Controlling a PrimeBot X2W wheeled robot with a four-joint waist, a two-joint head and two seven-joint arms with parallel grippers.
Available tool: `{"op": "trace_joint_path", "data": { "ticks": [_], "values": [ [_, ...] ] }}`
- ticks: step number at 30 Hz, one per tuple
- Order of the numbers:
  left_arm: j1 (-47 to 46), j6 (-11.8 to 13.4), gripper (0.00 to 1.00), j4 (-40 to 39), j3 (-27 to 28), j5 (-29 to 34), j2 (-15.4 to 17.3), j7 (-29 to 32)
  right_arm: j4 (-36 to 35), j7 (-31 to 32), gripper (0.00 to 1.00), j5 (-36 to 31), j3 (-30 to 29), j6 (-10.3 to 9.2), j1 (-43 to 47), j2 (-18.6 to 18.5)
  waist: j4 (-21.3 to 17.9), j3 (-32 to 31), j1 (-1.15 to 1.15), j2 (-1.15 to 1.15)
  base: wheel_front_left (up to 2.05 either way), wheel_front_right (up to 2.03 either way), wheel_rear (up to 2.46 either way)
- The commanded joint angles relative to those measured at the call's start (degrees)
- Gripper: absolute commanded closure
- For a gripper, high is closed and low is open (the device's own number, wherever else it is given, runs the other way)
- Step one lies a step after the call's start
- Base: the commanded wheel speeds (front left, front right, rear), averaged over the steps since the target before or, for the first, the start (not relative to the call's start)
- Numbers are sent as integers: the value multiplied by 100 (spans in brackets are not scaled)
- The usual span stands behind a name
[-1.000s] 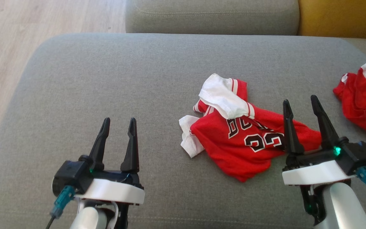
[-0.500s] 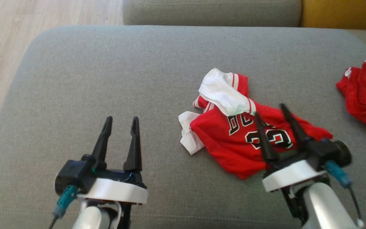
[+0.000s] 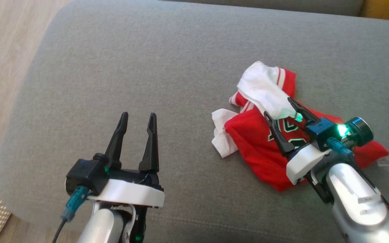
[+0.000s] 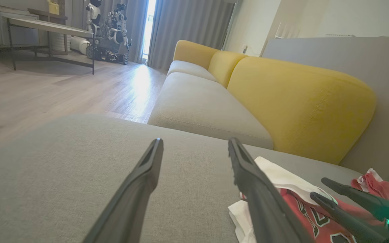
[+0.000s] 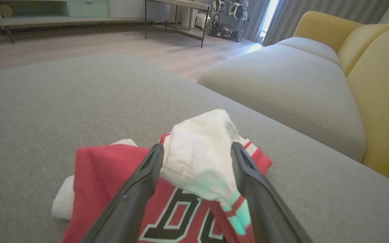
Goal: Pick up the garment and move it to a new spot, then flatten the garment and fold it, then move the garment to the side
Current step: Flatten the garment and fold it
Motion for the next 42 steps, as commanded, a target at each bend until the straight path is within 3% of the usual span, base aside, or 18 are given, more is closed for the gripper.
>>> {"op": "trace_joint_path", "data": {
  "ticks": [1, 7, 9, 14, 20, 29, 34, 38, 42],
  "values": [
    [-299, 48, 0, -213, 130, -28, -6, -30, -33, 34, 0, -67, 177, -4, -235, -94, 145, 115, 0, 0, 0, 0, 0],
    [-305, 75, 0, -193, 79, -64, -6, -30, 543, 178, 0, -99, 361, -4, -478, -250, 295, 138, 0, 0, 0, 0, 0],
    [-318, 78, 0, -193, 61, -66, -6, -30, 708, 164, 100, -51, 236, -4, -581, -231, 326, 133, 0, 0, 0, 0, 0],
    [-332, 94, 0, -183, 51, -74, -6, -30, 801, -40, 100, 21, 103, -4, -774, -129, 354, 86, 0, 0, 0, 0, 0],
    [-251, 72, 0, -116, 31, -55, -6, -30, 427, -531, 100, 136, 276, -4, -1055, 76, 318, -144, 0, 0, 0, 0, 0],
    [3, 6, 0, -14, 92, 6, -6, -30, -1178, -844, 100, 310, 821, -4, -1155, 66, 213, -672, 0, 0, 0, 0, 0],
    [38, -19, 0, -117, 109, 24, -6, -30, -2036, -867, 100, 356, 693, -4, -1109, -171, 197, -555, 0, 0, 0, 0, 0],
    [-87, -8, 0, -200, -11, -26, -6, -30, -1890, -806, 100, 527, 404, -4, -1368, -396, 286, -216, 0, 0, 0, 0, 0],
    [-358, 35, 0, -254, -232, -130, -6, -30, -1053, -639, 100, 428, 265, -4, -2260, -875, 556, 262, 0, 0, 0, 0, 0]
  ]
}}
